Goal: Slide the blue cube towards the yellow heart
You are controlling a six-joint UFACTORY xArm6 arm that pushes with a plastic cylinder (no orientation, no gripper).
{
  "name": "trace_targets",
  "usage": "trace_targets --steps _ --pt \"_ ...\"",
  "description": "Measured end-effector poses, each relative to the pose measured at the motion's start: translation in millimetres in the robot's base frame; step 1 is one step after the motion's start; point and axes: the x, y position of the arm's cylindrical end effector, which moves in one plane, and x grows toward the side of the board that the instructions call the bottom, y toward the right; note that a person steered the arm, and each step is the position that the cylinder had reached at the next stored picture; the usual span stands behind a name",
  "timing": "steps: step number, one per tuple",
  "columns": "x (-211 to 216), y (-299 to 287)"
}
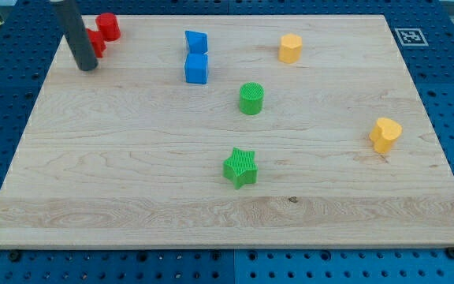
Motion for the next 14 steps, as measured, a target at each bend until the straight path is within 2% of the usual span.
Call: trace_targets --steps 1,2,3,4,5,8,9,10,13,14 --pt "4 -11" --pt "-40 -19" --pt "-40 -12" --pt "-36 -11" --pt "-8 -11" --pt "-1 -8" --pt "36 5" --pt "72 43" --pt "90 149" --pt "91 165"
